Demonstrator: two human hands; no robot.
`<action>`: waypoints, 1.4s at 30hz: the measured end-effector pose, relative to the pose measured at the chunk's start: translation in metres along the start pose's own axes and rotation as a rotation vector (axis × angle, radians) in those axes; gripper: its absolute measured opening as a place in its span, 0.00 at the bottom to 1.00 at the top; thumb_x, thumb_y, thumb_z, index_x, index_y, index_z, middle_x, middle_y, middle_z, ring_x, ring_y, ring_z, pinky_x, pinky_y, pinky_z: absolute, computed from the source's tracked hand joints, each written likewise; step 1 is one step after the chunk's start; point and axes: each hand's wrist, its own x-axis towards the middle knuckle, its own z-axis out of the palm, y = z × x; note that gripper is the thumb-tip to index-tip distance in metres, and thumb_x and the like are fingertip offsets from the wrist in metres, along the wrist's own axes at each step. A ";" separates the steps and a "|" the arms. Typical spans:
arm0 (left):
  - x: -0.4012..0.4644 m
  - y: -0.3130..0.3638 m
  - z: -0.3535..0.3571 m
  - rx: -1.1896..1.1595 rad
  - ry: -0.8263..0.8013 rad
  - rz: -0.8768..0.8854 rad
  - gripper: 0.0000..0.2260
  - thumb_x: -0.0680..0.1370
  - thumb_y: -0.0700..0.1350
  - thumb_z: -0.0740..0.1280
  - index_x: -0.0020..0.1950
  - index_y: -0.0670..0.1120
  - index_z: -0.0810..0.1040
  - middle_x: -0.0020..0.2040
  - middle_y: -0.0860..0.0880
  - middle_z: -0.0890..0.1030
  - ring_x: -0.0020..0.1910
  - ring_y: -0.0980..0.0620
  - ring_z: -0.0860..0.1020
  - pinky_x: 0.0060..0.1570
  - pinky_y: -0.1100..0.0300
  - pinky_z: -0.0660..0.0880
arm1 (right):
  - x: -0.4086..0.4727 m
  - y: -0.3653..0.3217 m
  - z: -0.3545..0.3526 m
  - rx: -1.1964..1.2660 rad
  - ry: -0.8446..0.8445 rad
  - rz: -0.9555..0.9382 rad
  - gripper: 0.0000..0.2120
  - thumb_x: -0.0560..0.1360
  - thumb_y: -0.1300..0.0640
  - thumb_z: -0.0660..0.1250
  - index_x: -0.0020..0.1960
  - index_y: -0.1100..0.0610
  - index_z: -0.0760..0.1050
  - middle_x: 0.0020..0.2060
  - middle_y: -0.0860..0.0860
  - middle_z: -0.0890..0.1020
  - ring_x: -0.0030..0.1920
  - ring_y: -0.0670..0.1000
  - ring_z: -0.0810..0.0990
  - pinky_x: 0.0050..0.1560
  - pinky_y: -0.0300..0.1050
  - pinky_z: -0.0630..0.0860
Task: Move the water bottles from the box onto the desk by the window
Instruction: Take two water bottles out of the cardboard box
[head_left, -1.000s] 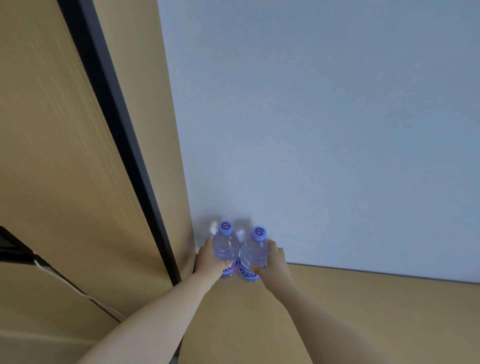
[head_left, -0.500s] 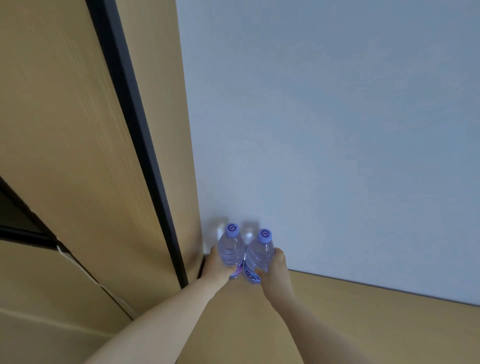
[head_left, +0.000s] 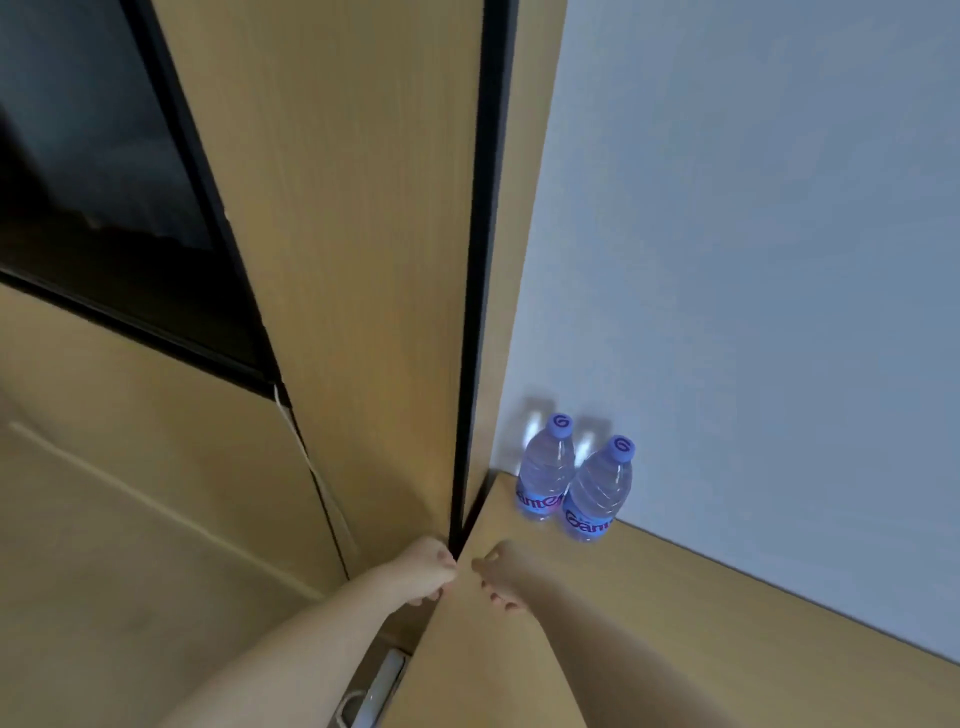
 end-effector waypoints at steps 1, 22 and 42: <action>-0.007 -0.013 -0.010 -0.010 0.026 -0.024 0.08 0.80 0.43 0.57 0.54 0.46 0.74 0.51 0.46 0.77 0.45 0.51 0.74 0.41 0.61 0.70 | 0.000 -0.014 0.010 -0.019 -0.014 -0.039 0.09 0.79 0.53 0.59 0.46 0.59 0.71 0.41 0.55 0.78 0.39 0.54 0.76 0.38 0.43 0.72; -0.193 -0.373 -0.311 0.051 0.654 -0.492 0.15 0.81 0.42 0.56 0.66 0.41 0.71 0.65 0.40 0.75 0.64 0.43 0.74 0.61 0.57 0.71 | -0.026 -0.390 0.309 -0.718 -0.240 -0.666 0.12 0.78 0.46 0.64 0.52 0.55 0.74 0.57 0.58 0.78 0.59 0.59 0.77 0.60 0.51 0.74; -0.226 -0.565 -0.558 0.000 0.787 -0.933 0.13 0.76 0.43 0.57 0.58 0.47 0.76 0.49 0.50 0.78 0.45 0.48 0.75 0.42 0.60 0.69 | 0.035 -0.717 0.518 -1.068 -0.417 -0.969 0.16 0.79 0.45 0.60 0.57 0.57 0.72 0.56 0.56 0.78 0.58 0.58 0.77 0.59 0.52 0.74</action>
